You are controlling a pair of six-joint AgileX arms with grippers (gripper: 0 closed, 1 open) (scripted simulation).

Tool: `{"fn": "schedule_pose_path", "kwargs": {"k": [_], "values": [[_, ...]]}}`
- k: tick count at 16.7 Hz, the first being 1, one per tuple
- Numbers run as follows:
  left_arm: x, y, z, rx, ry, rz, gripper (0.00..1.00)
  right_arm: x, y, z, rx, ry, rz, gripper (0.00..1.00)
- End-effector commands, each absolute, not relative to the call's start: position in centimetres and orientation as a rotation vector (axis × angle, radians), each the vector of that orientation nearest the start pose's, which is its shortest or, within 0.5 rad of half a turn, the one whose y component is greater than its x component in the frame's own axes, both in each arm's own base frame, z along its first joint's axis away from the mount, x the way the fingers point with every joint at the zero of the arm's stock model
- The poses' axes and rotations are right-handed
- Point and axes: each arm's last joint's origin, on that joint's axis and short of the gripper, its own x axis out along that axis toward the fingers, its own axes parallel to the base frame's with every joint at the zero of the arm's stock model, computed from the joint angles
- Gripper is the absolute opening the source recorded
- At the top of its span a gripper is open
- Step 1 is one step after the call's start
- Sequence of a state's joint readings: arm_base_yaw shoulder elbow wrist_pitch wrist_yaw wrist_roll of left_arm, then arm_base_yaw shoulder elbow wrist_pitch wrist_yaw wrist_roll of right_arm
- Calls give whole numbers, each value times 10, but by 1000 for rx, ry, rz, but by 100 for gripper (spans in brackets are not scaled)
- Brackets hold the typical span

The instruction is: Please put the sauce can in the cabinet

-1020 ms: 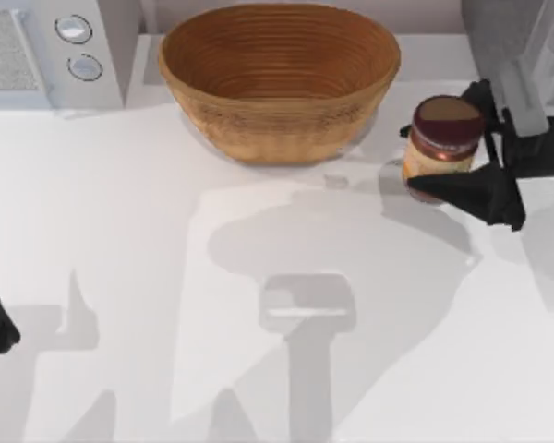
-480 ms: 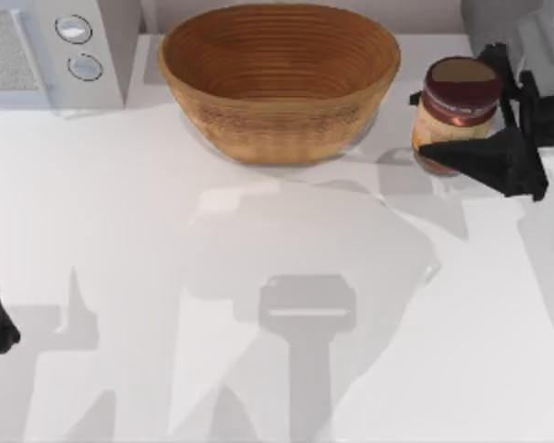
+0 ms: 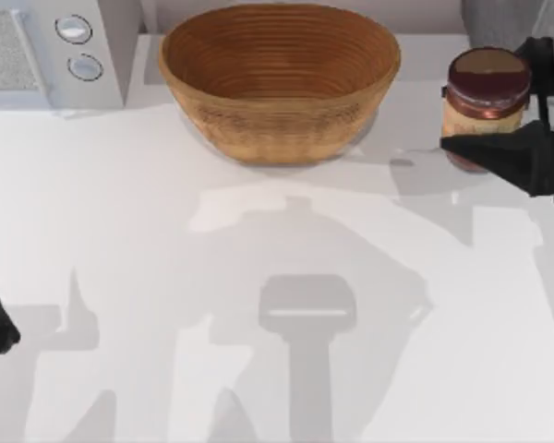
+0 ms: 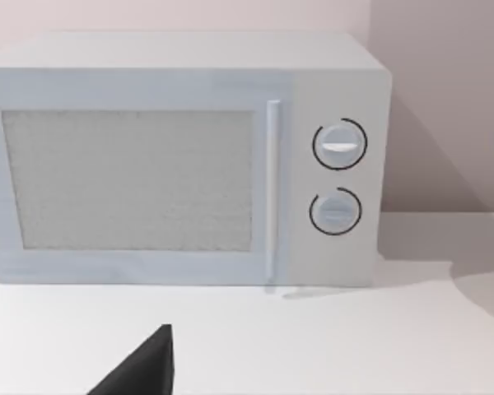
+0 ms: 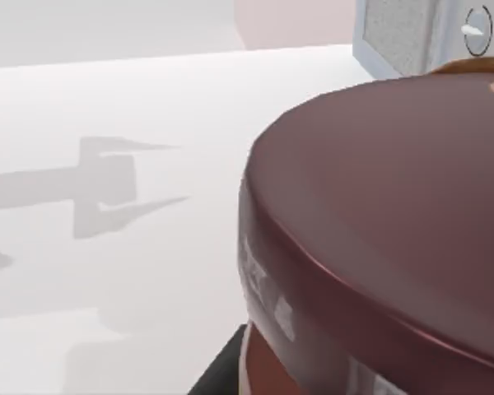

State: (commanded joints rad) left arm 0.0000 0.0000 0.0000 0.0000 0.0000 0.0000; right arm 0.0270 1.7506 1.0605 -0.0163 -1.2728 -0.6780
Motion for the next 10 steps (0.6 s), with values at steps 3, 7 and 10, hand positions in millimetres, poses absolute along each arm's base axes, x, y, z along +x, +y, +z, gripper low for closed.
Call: {"fn": "schedule_pose_path", "kwargs": {"k": [3,7,10], "values": [[106,-1,160,0,0,0,100,317,29,233,-195,196,1172,0],[106,-1,160,0,0,0,100,238,17,268,-246,154,830,0],[106,-1,160,0,0,0,100,176,12,267,-221,82,569,0]]}}
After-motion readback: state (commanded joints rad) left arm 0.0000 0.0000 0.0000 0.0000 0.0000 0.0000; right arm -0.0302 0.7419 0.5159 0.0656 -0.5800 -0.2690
